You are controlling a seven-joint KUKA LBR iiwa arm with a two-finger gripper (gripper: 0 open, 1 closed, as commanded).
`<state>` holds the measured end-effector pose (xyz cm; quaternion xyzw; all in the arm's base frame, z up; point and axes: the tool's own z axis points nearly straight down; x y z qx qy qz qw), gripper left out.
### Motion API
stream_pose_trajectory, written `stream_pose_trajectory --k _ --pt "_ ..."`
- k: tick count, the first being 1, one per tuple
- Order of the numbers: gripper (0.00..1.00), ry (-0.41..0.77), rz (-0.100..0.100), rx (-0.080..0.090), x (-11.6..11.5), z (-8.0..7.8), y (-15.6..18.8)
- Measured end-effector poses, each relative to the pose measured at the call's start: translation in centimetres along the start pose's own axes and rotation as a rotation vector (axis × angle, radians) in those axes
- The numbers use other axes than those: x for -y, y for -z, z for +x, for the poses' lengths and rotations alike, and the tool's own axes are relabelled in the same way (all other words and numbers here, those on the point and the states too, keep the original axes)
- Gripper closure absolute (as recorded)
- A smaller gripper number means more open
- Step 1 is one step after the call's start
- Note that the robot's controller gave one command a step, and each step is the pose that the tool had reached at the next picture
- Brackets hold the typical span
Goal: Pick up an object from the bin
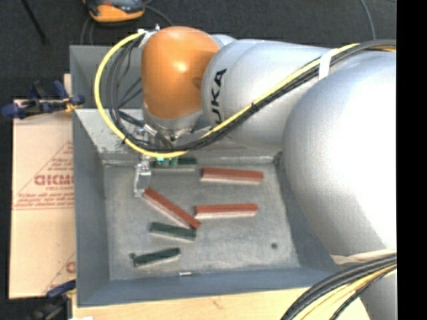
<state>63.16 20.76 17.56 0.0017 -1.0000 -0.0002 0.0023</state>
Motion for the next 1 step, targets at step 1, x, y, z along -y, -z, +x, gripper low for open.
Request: stream_pose_trajectory --k 1 --pt "0.0 -0.003 -0.002 0.008 0.05 -0.21 0.51"
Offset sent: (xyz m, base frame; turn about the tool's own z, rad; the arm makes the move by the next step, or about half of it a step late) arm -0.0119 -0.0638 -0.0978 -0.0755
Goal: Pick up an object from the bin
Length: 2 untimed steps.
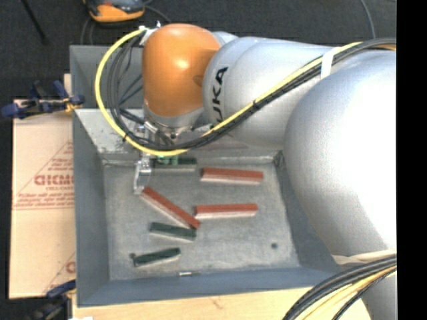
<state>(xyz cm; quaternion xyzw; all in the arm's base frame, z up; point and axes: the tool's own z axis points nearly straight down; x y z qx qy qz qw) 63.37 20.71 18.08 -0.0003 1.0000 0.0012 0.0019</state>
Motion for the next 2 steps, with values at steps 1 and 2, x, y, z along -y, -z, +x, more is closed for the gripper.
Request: stream_pose_trajectory --k 1,2 --pt "0.0 0.043 0.0 0.006 3.2 0.6 -5.0" --pt "1.0 0.129 -0.003 0.003 7.3 0.7 -10.4"
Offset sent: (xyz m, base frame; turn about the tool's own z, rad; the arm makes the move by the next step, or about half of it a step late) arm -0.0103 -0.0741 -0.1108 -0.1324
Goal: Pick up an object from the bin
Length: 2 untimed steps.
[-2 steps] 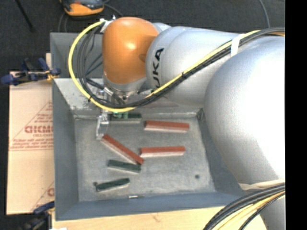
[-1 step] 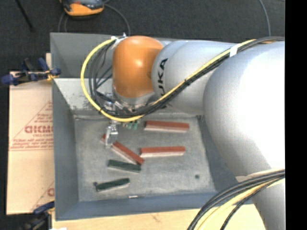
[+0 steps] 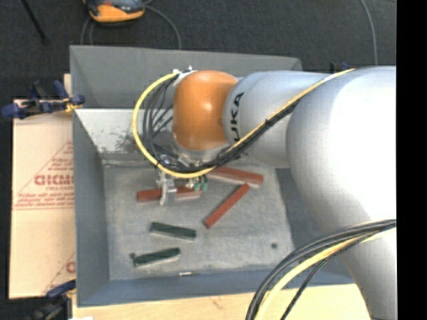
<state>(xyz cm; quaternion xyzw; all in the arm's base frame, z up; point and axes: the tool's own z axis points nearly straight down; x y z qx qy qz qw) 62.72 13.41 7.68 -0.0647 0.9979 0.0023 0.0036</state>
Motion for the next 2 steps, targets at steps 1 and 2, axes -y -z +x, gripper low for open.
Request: stream_pose_trajectory --k 1,2 --pt "1.0 -0.001 0.0 0.0 0.0 0.0 0.0" --pt "1.0 0.025 0.004 -0.009 -1.3 -0.4 4.9"
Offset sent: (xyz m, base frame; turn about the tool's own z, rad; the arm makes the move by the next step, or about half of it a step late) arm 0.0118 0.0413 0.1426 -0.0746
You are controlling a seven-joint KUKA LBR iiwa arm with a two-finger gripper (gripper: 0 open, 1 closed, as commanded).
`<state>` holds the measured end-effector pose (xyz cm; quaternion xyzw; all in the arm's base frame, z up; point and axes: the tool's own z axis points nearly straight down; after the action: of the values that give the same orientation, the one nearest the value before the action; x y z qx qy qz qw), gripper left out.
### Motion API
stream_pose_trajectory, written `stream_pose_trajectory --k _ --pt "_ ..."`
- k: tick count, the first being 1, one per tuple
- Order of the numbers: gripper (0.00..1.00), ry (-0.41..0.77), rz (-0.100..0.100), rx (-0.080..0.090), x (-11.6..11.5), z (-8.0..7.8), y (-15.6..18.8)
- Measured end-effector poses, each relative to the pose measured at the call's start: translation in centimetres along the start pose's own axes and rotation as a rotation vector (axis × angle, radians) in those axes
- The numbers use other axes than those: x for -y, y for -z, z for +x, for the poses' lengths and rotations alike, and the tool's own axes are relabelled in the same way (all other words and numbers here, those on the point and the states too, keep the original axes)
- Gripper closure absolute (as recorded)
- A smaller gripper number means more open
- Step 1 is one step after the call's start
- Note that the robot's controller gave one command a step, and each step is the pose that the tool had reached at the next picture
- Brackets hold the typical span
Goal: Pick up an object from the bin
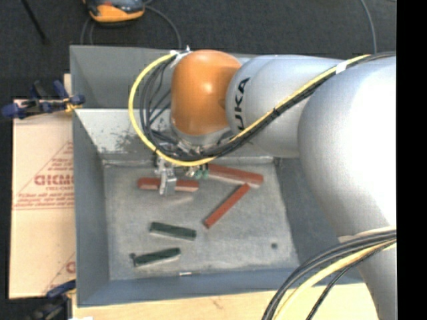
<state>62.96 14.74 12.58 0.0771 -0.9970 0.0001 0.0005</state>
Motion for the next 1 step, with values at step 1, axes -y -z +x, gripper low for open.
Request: stream_pose_trajectory --k 1 --pt "1.0 0.006 0.0 0.0 0.25 1.53 5.89"
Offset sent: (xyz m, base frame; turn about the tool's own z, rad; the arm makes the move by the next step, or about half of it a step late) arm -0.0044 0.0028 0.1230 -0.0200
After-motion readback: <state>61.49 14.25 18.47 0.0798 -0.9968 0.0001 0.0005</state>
